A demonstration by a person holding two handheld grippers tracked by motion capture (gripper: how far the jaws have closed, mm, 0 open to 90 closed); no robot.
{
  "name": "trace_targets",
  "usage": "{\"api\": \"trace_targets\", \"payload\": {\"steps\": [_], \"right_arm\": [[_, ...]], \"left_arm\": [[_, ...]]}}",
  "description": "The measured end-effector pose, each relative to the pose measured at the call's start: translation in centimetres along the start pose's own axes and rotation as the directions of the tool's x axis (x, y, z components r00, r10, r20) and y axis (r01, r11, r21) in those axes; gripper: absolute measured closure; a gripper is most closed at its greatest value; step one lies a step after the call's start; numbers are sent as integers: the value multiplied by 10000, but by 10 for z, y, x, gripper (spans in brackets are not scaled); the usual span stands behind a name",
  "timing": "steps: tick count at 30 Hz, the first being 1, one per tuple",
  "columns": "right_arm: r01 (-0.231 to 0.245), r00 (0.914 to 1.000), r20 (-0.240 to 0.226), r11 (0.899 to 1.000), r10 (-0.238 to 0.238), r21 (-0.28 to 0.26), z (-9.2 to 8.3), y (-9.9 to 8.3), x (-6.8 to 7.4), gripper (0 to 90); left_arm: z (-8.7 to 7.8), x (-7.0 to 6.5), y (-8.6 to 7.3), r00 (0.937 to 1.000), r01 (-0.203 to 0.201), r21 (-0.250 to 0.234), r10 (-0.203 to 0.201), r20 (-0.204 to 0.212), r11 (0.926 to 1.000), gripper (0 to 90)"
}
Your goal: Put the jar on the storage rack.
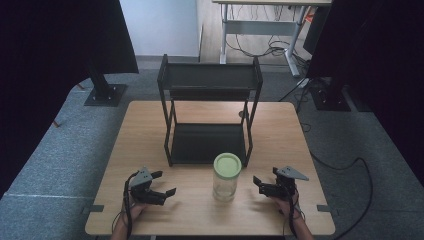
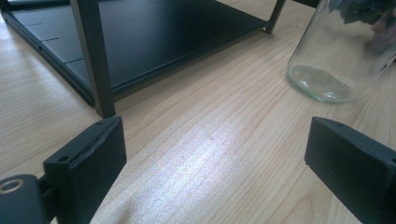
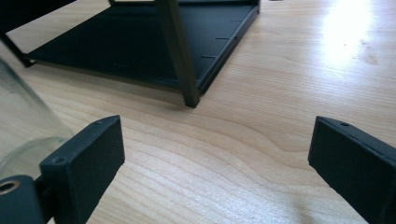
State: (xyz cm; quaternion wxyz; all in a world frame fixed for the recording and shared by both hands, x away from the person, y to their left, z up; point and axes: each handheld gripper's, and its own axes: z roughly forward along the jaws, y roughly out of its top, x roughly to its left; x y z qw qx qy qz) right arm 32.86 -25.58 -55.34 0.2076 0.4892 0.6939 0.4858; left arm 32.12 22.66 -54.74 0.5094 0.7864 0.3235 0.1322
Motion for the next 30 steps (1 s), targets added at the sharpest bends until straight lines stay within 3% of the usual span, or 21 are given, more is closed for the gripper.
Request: {"api": "trace_targets", "payload": {"steps": [3,30], "right_arm": [[-133,9999,70,9999,134,-49,-1,0,-1,32],[137,9999,-31,9999,-137,25,-2,-1,3,35]], "left_arm": [[0,0,0,10000,-41,39,41,-6,10000,54],[1,1,1,10000,0,85,0,27,10000,53]]}}
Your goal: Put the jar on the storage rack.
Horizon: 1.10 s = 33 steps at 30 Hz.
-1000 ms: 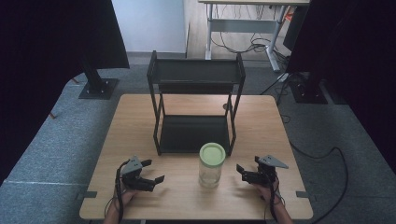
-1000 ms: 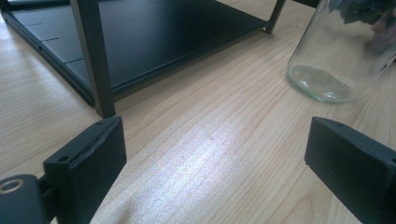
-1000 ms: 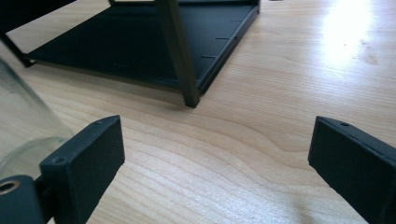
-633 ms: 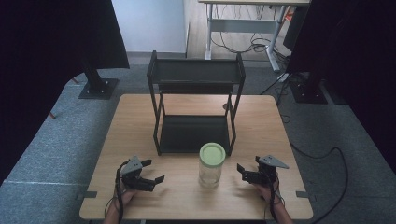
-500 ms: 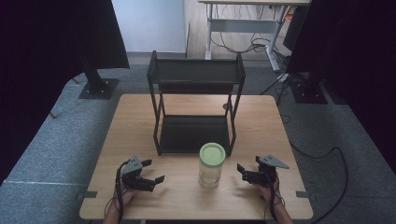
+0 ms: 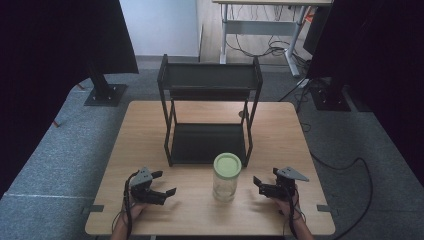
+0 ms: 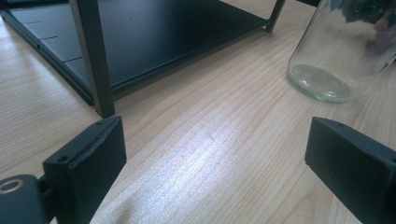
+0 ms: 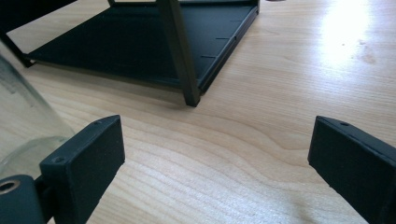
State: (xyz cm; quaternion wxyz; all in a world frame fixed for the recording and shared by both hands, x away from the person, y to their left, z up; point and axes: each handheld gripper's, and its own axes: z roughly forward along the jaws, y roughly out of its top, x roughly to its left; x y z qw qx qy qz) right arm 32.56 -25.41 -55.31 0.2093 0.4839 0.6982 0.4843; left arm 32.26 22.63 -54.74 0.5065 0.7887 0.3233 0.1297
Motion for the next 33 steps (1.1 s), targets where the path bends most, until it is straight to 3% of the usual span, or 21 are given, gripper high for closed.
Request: {"api": "trace_targets", "payload": {"steps": [6,18,25,33], "right_arm": [[246,9996,-155,9995,-243,189,-1,0,5,33],[529,9939,-954,9981,-557,-311,-28,10,13,34],[1017,9767,-1837,9932,-1105,-569,-43,17,23,35],[1299,9587,-2450,9886,-1447,-758,-50,23,34,27]], "left_arm": [[0,0,0,10000,6,-1,-6,6,10000,53],[0,0,0,10000,-24,46,24,-21,10000,53],[1,0,0,10000,-25,55,25,-22,10000,53],[1,0,0,10000,-27,68,27,-12,10000,53]]}}
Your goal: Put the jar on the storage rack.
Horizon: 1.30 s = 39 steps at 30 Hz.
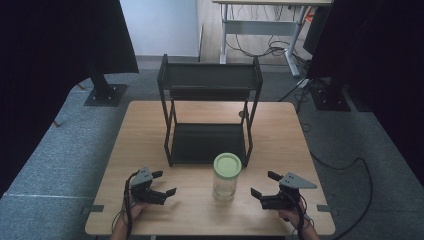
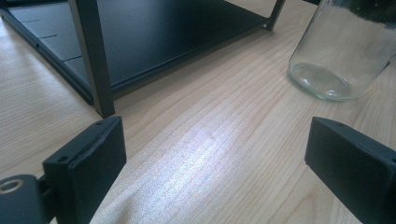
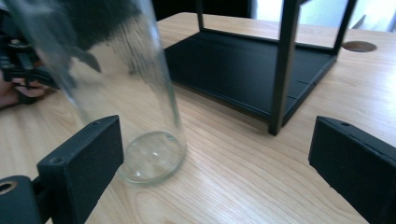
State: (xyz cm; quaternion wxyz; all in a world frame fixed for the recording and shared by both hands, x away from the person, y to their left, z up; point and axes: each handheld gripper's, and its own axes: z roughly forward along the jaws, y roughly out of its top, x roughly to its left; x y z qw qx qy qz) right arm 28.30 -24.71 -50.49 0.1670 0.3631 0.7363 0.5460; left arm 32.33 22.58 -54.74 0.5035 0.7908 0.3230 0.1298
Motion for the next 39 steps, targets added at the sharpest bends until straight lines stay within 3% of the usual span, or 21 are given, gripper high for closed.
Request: {"api": "trace_targets", "payload": {"steps": [9,21,39], "right_arm": [[-180,9996,-235,9998,178,-75,-1,7,6,7],[442,9962,-747,9990,-438,34,3,18,21,8],[849,9871,-1365,9964,-841,-1,14,31,32,10]], "left_arm": [[1,-1,0,10000,-33,62,33,-16,10000,53],[1,-1,0,10000,-51,76,52,-27,10000,53],[1,-1,0,9999,-86,124,87,-52,9999,53]]}}
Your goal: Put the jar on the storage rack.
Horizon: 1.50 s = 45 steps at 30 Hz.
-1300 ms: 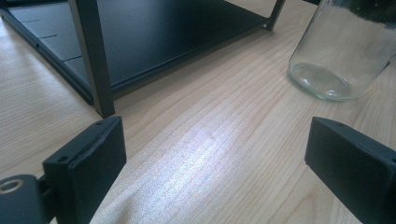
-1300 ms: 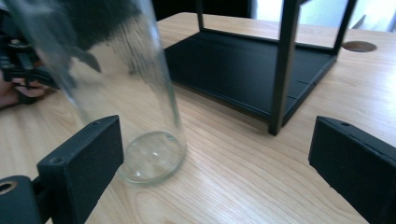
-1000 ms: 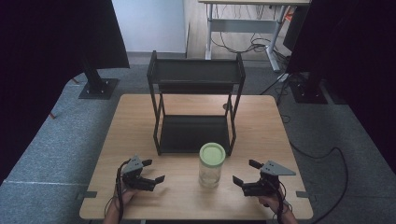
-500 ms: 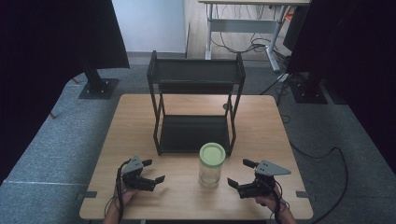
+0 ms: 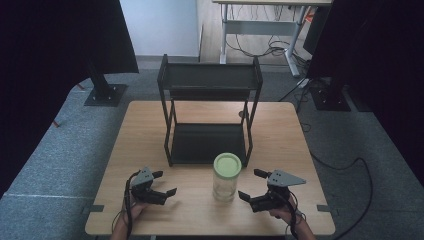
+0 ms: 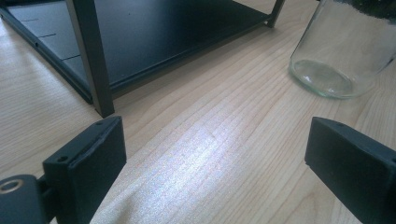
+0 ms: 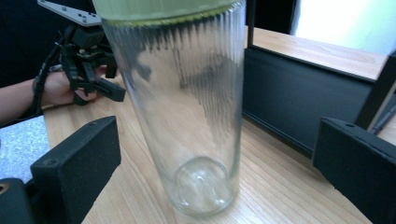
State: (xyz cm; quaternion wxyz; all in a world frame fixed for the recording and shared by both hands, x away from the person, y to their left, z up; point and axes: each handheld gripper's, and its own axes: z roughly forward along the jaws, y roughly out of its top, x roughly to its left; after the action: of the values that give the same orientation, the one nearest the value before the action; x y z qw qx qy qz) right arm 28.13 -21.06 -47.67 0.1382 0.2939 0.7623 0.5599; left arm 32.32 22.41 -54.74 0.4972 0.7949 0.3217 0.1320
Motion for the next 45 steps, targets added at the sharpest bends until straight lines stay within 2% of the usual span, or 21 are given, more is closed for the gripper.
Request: {"api": "trace_targets", "payload": {"steps": [8,20,45], "right_arm": [[164,9996,-239,9997,-160,181,10,4,4,9],[255,9985,-484,9994,-243,246,15,9,7,6],[132,9953,-965,9990,-90,426,33,10,7,2]], "left_arm": [[0,0,0,10000,-35,22,35,-9,10000,53],[1,-1,0,10000,-56,54,56,-10,10000,53],[1,-1,0,10000,-90,99,90,1,9999,53]]}}
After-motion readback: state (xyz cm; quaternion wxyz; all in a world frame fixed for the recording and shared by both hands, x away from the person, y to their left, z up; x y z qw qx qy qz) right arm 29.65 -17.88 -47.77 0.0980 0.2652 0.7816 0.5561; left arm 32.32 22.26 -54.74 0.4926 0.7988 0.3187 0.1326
